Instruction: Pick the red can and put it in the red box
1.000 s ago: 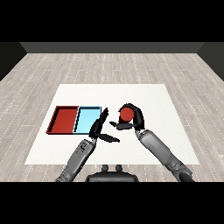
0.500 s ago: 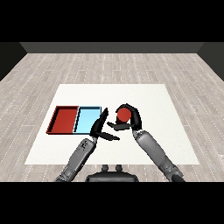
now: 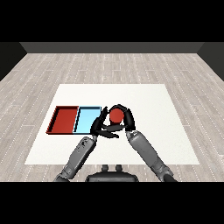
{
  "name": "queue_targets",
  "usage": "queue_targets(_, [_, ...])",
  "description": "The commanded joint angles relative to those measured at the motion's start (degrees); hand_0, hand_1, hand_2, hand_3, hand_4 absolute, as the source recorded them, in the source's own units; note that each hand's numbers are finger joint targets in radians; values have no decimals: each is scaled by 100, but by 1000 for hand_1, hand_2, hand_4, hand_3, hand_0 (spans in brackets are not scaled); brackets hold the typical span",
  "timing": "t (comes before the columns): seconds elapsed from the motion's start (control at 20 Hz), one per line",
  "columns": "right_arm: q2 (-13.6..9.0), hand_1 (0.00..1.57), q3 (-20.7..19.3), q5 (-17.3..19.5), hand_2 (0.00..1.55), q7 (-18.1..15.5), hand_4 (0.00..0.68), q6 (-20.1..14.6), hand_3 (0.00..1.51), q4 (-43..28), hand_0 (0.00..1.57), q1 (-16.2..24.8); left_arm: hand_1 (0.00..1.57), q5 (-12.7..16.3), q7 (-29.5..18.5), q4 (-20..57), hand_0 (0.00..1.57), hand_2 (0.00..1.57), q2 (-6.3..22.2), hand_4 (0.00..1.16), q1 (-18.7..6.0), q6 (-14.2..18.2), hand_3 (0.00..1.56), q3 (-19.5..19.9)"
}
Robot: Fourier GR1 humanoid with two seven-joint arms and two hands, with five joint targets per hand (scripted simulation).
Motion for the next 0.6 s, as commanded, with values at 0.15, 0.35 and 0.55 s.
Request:
queue_targets(0.15, [311, 1458, 130, 108, 1426, 55, 539, -40, 1369, 98, 1458, -73, 0, 272, -178, 169, 0, 0, -2, 0, 13, -236, 0, 28])
queue_targets(0.35, [317, 1468, 189, -225, 1431, -255, 508, 22, 1372, 236, 1468, -310, 0, -109, -313, 241, 0, 0, -2, 0, -130, -181, 0, -65])
queue_targets(0.55, [274, 1454, 82, -121, 1417, -21, 502, 245, 1368, 40, 1454, -212, 0, -219, 682, -347, 0, 0, -1, 478, -252, 1194, 0, -281])
